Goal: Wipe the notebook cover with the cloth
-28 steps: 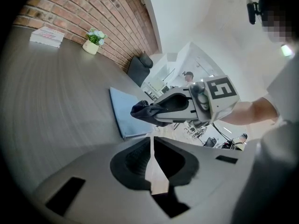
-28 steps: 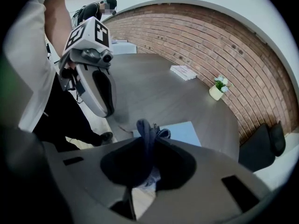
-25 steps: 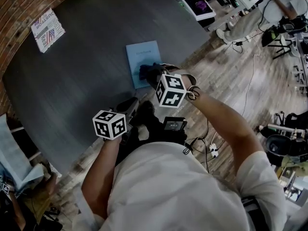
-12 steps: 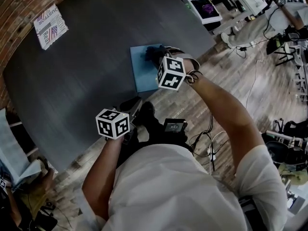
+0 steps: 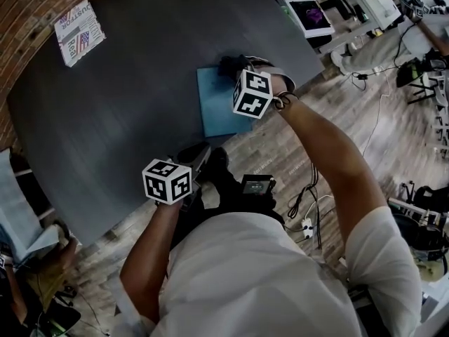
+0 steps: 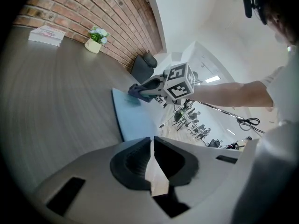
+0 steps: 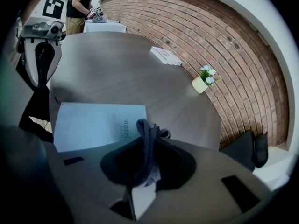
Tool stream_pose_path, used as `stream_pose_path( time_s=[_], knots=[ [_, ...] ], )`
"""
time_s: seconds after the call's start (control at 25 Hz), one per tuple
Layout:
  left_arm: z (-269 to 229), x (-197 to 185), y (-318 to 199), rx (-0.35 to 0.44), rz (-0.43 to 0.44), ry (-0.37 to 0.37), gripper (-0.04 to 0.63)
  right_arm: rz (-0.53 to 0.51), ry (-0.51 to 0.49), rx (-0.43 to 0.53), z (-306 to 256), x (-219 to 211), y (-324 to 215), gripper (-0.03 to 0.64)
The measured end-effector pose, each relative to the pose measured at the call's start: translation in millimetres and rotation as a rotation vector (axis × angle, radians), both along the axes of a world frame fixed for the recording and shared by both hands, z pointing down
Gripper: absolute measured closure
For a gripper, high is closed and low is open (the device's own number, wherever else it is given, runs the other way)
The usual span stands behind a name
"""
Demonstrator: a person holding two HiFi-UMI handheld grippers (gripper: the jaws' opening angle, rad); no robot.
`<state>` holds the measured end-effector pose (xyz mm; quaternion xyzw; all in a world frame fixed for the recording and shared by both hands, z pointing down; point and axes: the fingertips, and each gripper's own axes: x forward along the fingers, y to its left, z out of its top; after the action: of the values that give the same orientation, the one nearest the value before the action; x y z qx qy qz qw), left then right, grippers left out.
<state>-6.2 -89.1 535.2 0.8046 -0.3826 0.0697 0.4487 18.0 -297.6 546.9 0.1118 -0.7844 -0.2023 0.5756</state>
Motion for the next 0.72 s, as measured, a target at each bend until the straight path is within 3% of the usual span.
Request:
stream_pose_path(
  time_s=[0.72],
  knots=[
    [4.3, 2.0, 3.9, -0.016, 0.023, -0.002, 0.566, -0.026, 0.044, -0.092, 29.1, 5.8, 30.8, 0.535]
  ],
)
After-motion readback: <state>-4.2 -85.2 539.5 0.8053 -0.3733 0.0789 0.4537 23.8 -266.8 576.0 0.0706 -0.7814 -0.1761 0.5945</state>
